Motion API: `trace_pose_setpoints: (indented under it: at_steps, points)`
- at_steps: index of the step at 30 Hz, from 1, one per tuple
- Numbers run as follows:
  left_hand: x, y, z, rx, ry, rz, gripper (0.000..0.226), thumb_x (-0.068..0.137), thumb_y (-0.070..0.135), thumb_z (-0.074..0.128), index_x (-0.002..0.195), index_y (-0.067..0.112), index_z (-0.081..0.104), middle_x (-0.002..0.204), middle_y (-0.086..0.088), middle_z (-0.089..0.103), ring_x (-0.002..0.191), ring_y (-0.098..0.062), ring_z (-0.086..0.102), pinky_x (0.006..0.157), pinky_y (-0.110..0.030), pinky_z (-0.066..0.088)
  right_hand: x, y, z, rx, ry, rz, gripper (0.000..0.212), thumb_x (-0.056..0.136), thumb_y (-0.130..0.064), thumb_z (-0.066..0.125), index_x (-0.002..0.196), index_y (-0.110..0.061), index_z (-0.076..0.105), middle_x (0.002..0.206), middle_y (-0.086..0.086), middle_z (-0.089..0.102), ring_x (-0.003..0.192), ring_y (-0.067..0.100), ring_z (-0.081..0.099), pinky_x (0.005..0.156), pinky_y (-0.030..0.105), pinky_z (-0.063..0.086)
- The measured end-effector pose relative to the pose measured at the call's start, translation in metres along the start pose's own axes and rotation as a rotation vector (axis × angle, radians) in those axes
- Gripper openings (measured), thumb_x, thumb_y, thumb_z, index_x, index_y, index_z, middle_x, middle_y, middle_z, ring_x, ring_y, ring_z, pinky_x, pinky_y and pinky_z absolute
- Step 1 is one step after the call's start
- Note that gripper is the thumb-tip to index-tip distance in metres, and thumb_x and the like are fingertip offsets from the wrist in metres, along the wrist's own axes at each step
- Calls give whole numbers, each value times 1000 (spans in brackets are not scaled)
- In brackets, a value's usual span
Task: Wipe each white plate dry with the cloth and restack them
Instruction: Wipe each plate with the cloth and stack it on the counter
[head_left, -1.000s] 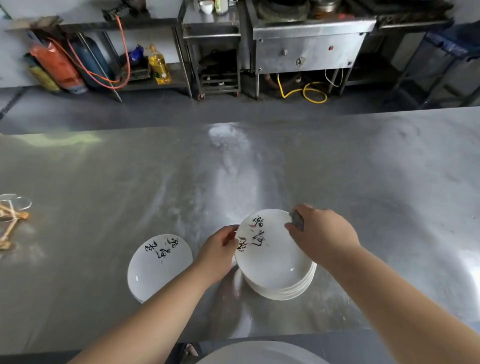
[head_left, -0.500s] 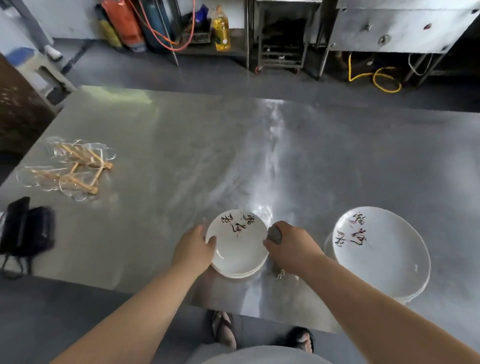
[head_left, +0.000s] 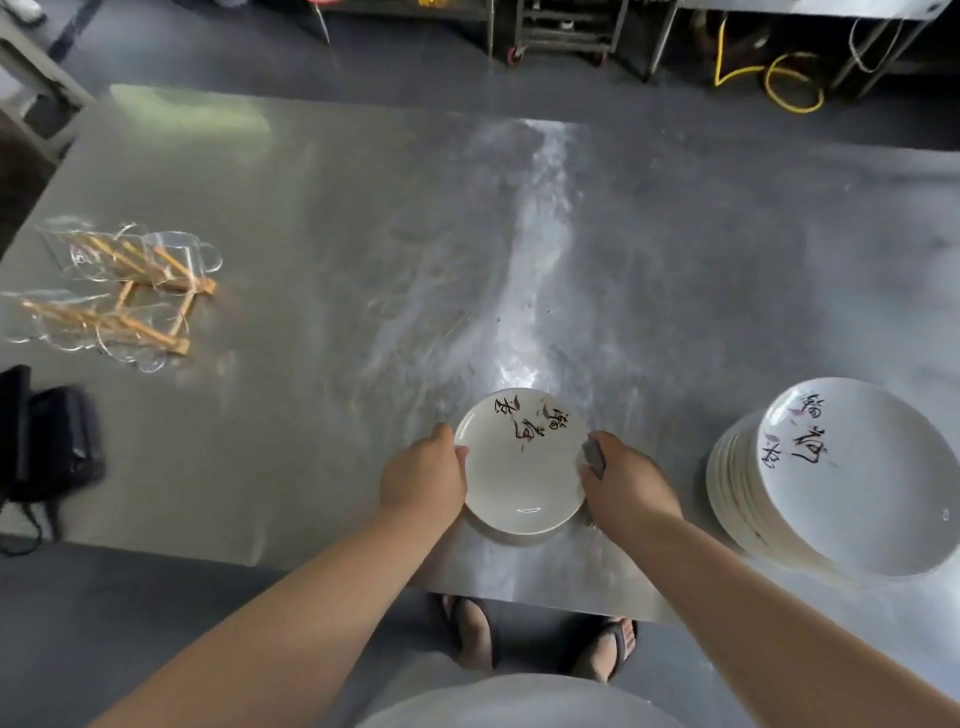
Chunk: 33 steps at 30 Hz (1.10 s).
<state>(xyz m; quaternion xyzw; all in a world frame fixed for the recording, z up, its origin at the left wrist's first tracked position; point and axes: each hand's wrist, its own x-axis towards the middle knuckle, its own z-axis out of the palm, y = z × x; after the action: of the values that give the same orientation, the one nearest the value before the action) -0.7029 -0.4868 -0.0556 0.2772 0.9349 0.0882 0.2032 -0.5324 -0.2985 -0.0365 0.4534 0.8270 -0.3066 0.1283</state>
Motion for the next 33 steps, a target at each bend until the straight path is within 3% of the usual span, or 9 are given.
trace_pose_setpoints:
  at_steps: [4, 7, 11, 14, 16, 21, 26, 29, 33]
  points:
    - [-2, 7, -13, -20, -8, 3, 24, 109, 35, 51, 109, 11, 52, 96, -7, 71, 74, -29, 57, 61, -36, 35, -7, -6, 1, 23, -14, 41, 34, 93, -31, 50, 126, -39, 50, 92, -8, 73, 78, 19, 70, 67, 32, 55]
    - [-1, 10, -22, -84, -39, 17, 24, 109, 36, 49, 107, 12, 49, 95, -8, 67, 74, -27, 50, 63, -37, 36, -13, -8, -3, 208, -64, 100, 26, 92, -26, 46, 108, -47, 45, 62, -4, 72, 51, 15, 69, 49, 28, 53]
    - [1, 12, -39, -226, -148, 73, 20, 106, 35, 51, 96, 21, 40, 86, 1, 58, 73, -24, 53, 63, -38, 40, -20, -12, -21, 356, -9, 126, 32, 92, -23, 50, 113, -48, 49, 62, 1, 71, 43, 17, 67, 35, 22, 41]
    - [2, 18, -63, -639, -250, 49, 9, 104, 21, 52, 105, 27, 46, 101, -2, 68, 82, -24, 69, 71, -43, 62, -24, -23, -43, 394, 89, 81, 30, 89, -21, 57, 111, -42, 58, 63, -18, 69, 46, 3, 64, 34, 17, 40]
    - [-2, 25, -88, -1017, -316, -5, 27, 102, 11, 50, 111, 36, 52, 113, -4, 70, 89, -26, 75, 70, -47, 66, -29, -35, -62, 434, 150, 26, 29, 89, -22, 60, 112, -40, 62, 65, -29, 67, 55, -7, 64, 36, 10, 38]
    - [-7, 33, -147, -1499, -380, 32, 53, 79, 10, 56, 118, 42, 70, 117, -9, 76, 100, -40, 75, 70, -56, 63, -48, -77, -115, 524, 329, -31, 30, 97, -41, 63, 118, -44, 41, 56, -14, 67, 57, -11, 62, 40, 15, 40]
    - [-18, 42, -190, -1627, -394, 180, 59, 78, 5, 55, 125, 36, 72, 121, -11, 74, 95, -36, 73, 72, -55, 63, -78, -124, -164, 610, 654, -185, 23, 92, -50, 63, 103, -45, 44, 82, -21, 67, 79, -9, 63, 55, 9, 41]
    - [-29, 53, -205, -1607, -402, 277, 66, 78, 2, 56, 134, 34, 67, 127, -14, 70, 95, -33, 72, 73, -54, 64, -98, -149, -174, 489, 698, -408, 29, 89, -53, 62, 115, -44, 54, 111, -26, 62, 104, -14, 54, 82, 4, 39]
    - [-48, 66, -209, -1619, -447, 396, 61, 83, 1, 54, 137, 27, 66, 127, -22, 68, 101, -35, 71, 76, -54, 63, -117, -158, -162, 0, 576, -597, 56, 100, -40, 63, 150, -16, 53, 167, 3, 31, 158, 24, 13, 129, 35, 5]
